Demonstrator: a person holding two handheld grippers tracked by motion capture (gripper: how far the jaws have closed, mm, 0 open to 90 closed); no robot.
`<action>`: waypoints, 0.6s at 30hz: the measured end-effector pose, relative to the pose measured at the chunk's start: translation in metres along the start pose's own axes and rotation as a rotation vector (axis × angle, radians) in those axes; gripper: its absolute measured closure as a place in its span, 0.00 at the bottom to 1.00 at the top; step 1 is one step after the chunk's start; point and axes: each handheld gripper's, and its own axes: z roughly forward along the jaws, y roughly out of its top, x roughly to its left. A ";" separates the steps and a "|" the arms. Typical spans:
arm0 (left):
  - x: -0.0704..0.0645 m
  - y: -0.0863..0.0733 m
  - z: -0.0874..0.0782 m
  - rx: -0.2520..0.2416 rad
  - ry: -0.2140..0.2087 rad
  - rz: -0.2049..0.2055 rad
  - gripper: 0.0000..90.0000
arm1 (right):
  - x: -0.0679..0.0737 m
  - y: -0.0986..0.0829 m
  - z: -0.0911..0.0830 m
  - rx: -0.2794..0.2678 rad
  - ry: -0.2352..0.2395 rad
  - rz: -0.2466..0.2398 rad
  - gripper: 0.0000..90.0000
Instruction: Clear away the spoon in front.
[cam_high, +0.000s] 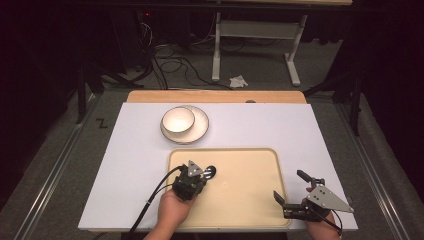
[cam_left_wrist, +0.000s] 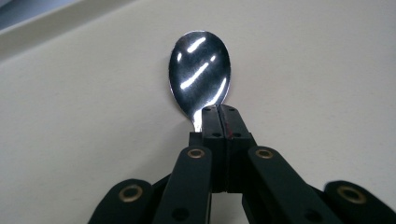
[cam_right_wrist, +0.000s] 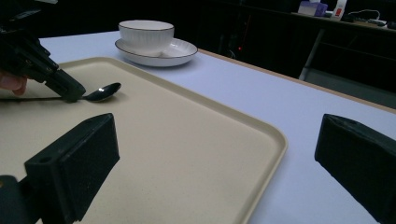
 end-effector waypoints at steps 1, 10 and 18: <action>0.003 0.000 -0.001 0.002 0.007 -0.005 1.00 | 0.000 0.000 0.000 -0.001 0.000 0.000 0.00; 0.023 -0.003 -0.008 0.005 0.068 -0.032 1.00 | 0.000 0.000 0.000 0.002 0.001 0.000 0.01; 0.032 -0.022 -0.048 -0.010 0.103 0.013 1.00 | -0.001 0.000 0.000 -0.004 -0.002 0.011 0.01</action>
